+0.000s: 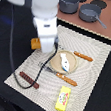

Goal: Interact with the objects in diverse but meaningful ways.

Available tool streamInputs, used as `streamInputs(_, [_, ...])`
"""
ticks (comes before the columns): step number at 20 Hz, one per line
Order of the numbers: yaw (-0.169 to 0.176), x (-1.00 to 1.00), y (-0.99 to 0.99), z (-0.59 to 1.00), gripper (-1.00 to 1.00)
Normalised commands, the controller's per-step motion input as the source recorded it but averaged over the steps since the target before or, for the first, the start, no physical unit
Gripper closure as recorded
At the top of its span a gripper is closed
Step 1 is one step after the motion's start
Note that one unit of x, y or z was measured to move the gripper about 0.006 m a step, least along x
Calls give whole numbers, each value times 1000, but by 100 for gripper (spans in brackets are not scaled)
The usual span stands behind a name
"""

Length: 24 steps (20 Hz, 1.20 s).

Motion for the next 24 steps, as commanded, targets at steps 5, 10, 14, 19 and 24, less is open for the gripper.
streamInputs(5, [3,729,298,166,100])
streamInputs(10, [-12,837,0,15,100])
streamInputs(14, [-17,708,-39,-63,100])
streamInputs(19, [-11,525,262,-115,100])
streamInputs(24, [-6,499,584,-50,100])
